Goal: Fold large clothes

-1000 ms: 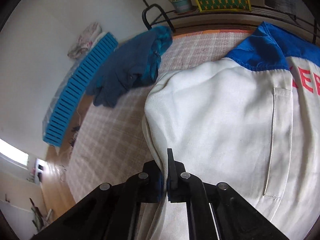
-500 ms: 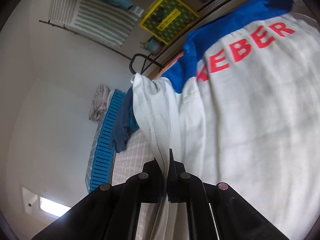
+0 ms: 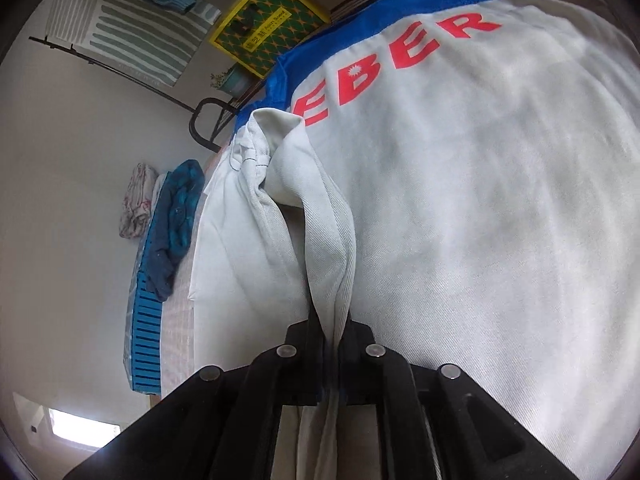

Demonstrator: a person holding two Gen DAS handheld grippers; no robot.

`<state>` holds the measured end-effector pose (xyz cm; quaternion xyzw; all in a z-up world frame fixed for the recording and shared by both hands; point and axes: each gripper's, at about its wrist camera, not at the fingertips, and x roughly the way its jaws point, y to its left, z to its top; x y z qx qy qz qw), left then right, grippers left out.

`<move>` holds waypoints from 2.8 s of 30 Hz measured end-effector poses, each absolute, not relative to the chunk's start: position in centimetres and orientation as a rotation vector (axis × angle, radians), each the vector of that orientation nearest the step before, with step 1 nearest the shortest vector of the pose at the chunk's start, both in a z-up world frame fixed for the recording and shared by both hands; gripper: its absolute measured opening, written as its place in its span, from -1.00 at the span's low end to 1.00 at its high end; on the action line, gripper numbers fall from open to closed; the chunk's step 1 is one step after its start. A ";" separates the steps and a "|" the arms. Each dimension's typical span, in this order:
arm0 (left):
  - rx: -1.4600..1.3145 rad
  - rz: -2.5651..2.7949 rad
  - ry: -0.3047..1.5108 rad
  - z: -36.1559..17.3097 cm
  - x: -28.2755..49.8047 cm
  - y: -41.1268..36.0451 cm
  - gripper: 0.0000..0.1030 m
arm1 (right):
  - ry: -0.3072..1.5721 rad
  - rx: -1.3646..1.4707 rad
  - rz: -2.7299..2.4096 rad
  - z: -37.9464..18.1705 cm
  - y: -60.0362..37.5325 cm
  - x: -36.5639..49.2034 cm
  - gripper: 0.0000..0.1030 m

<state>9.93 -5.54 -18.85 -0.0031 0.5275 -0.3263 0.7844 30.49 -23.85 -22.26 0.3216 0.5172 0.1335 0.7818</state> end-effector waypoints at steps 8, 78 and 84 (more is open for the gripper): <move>-0.053 -0.826 1.067 -15.6 5.9 -1.7 -0.71 | 1.027 0.610 0.367 -14.3 -27.2 24.0 -0.40; -0.159 -0.613 1.040 -21.4 12.2 2.8 -0.71 | 1.201 0.279 0.580 -22.0 -15.4 24.8 -1.00; -0.068 -0.618 1.025 -21.0 11.3 2.1 -0.71 | 1.140 0.267 0.520 -18.8 -16.9 22.3 -0.50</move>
